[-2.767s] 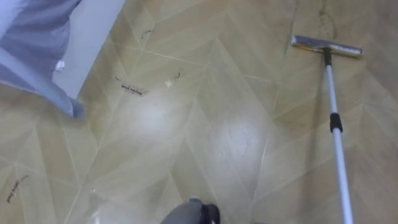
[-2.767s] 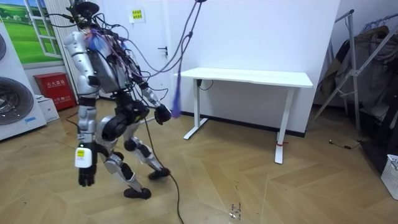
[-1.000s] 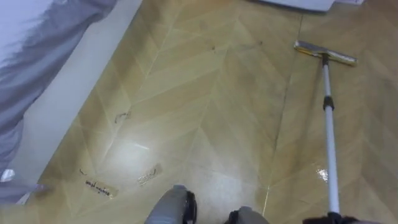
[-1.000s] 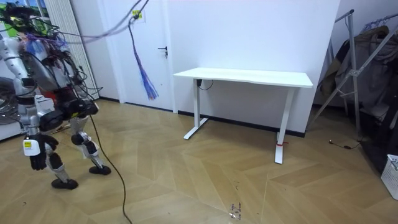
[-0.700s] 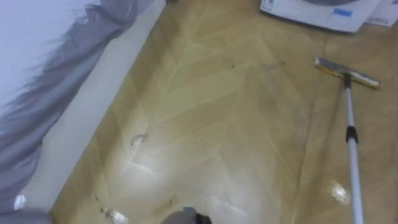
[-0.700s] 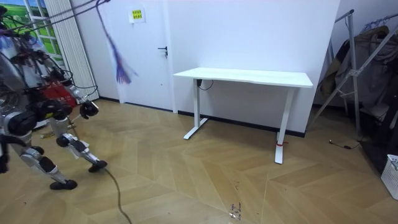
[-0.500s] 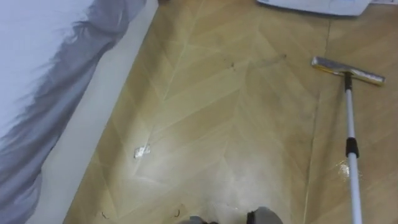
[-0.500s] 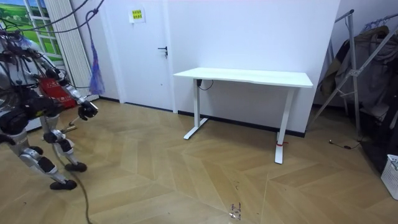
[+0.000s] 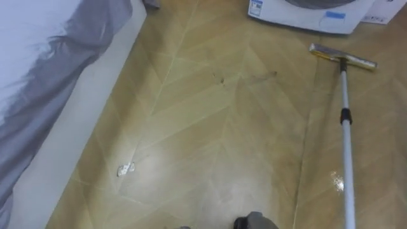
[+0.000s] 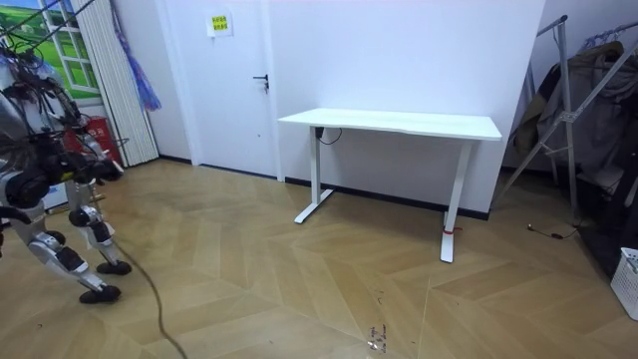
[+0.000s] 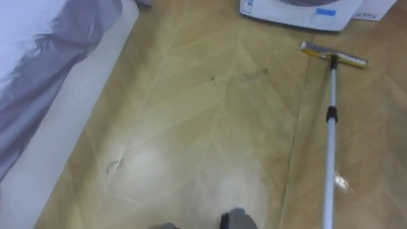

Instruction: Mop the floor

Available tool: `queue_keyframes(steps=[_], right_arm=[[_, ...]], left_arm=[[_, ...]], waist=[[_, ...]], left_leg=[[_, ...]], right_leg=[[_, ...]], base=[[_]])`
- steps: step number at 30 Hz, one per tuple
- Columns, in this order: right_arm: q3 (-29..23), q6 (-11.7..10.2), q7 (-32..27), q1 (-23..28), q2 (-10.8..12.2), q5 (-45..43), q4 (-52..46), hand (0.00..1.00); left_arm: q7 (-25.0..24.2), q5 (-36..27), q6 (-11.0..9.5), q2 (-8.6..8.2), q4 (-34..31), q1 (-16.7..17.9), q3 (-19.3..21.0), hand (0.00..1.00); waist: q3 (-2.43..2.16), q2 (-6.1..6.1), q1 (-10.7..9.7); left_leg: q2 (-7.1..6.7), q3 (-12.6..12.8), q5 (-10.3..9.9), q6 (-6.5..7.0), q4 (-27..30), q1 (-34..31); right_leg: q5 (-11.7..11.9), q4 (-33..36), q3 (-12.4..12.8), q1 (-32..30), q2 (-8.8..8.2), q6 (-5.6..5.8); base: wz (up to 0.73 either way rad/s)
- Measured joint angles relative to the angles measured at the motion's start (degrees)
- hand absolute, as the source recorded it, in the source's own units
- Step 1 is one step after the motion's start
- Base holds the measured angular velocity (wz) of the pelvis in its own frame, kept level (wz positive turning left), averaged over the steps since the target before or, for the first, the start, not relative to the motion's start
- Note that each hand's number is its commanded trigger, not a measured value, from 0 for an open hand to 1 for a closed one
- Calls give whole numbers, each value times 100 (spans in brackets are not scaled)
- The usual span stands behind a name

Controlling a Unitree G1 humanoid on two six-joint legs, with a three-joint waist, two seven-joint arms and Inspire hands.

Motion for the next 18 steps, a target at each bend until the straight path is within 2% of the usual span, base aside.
queue_keyframes(steps=[1,2,3,7,9,10,12,15,17,18], right_arm=[[-74,-58,68,-118,-1,167,19,100],[-117,-87,148,-76,47,337,83,100],[-131,-80,209,-3,67,368,104,100],[-58,-137,547,908,106,583,44,100],[-57,-228,644,1334,172,514,40,100],[-45,-275,689,1629,212,466,47,100],[-49,-274,690,1978,249,190,84,100],[-70,-262,641,2468,365,-441,314,100],[-72,-225,646,2850,479,-745,293,100],[-75,-185,655,2893,501,-842,292,100]], left_arm=[[20,47,11,5,3,-40,1,0],[9,66,12,14,-2,-36,8,0],[-9,116,14,16,0,2,9,0],[-74,120,12,29,81,-125,16,0],[-70,156,-48,30,121,-155,78,0],[-70,151,-142,8,116,-165,238,0],[-51,164,-236,-63,134,-150,498,0],[-45,241,-270,-50,227,112,826,0],[99,343,-244,22,231,372,985,0],[141,345,-218,32,232,430,1025,0]], waist=[[10,-24,110],[-16,-36,142],[-23,-56,140],[-48,-98,120],[-58,-58,77],[-81,-20,24],[-131,71,-42],[-207,155,-211],[-236,145,-252],[-235,133,-260]], left_leg=[[-22,-96,115,-69,-467,-114],[-35,-103,552,1,-679,-95],[-13,-108,647,119,-771,35],[-31,-168,685,217,-1314,809],[-31,-196,664,249,-1493,1143],[-38,-215,660,256,-1623,1339],[-42,-199,671,267,-1896,1703],[-47,-166,751,248,-2513,2501],[-28,-104,789,196,-2952,3078],[-19,-74,800,186,-3034,3177]], right_leg=[[53,-169,-58,128,1,-9],[54,-315,-112,362,-20,12],[47,-392,-145,498,-33,33],[116,-984,-354,1336,-71,104],[122,-1157,-417,1694,-96,114],[123,-1284,-490,1919,-114,117],[143,-1532,-463,2256,-84,151],[183,-2075,-489,2980,-28,176],[181,-2346,-448,3379,-11,174],[181,-2393,-448,3444,1,174]], base=[[17],[15],[22],[11],[0],[0],[-8],[-15],[-23],[-29]])
